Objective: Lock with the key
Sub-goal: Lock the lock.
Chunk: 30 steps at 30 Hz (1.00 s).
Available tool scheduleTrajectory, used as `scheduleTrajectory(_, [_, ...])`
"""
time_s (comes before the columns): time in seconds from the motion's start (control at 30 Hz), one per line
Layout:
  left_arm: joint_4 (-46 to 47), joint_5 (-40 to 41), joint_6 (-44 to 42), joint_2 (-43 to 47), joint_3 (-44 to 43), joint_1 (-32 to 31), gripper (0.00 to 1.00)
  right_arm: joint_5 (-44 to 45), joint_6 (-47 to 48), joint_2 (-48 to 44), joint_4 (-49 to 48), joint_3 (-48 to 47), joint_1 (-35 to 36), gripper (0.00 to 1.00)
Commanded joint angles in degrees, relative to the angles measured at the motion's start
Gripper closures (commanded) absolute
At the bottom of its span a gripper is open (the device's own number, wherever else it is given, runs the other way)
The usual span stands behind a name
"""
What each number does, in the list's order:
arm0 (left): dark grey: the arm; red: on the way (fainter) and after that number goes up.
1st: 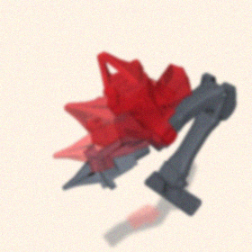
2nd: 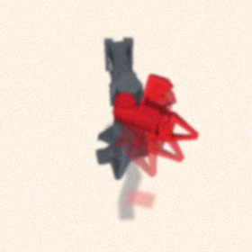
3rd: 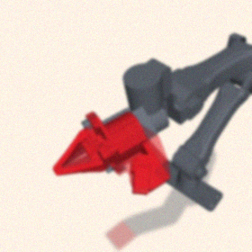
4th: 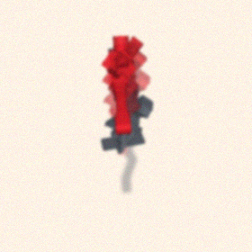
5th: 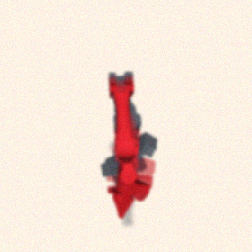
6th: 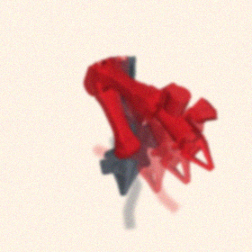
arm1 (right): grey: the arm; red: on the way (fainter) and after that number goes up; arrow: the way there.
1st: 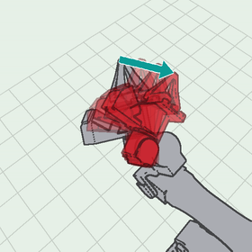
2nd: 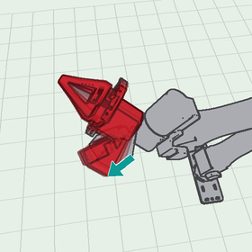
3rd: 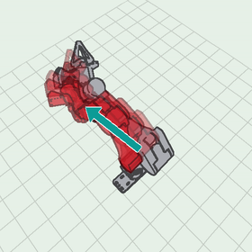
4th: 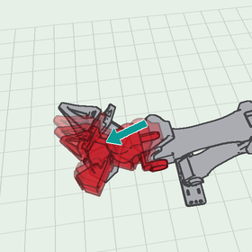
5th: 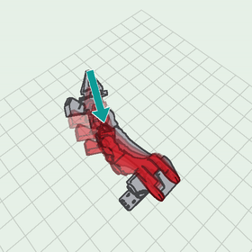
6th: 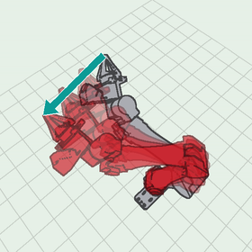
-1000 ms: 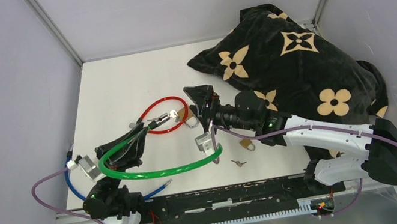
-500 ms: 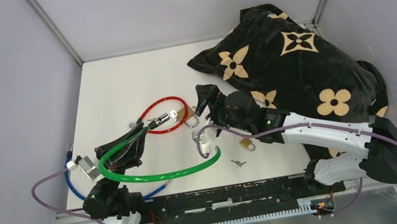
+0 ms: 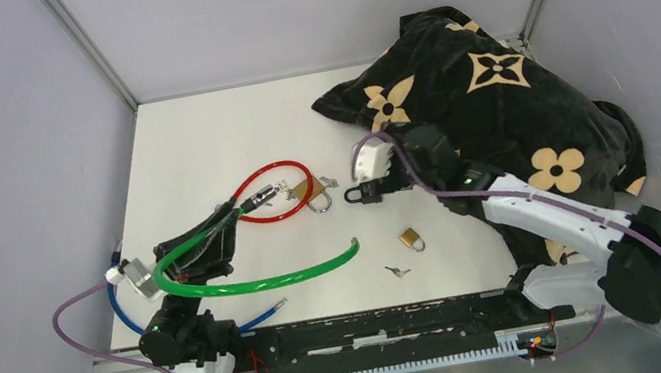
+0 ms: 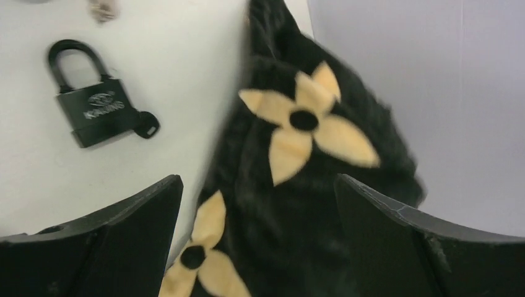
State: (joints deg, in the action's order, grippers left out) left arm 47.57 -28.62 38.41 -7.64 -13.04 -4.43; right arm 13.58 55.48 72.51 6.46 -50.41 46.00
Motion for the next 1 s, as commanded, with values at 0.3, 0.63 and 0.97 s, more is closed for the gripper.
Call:
scheduleTrajectory(0.3, [-1.85, 8.43, 7.33, 2.63, 1.46, 2.61, 0.98, -65.52, -44.23, -21.48, -15.89, 1.33, -20.92, 0.05])
scheduleTrajectory(0.63, [-2.38, 9.04, 7.51, 2.65, 1.80, 2.84, 0.98, -74.24, -51.43, -17.96, -13.05, -11.59, -6.80, 0.09])
scheduleTrajectory(0.97, [-2.30, 8.55, 7.58, 2.37, 1.41, 2.85, 0.98, -63.88, -55.40, -12.01, -13.90, -17.28, 1.59, 0.19])
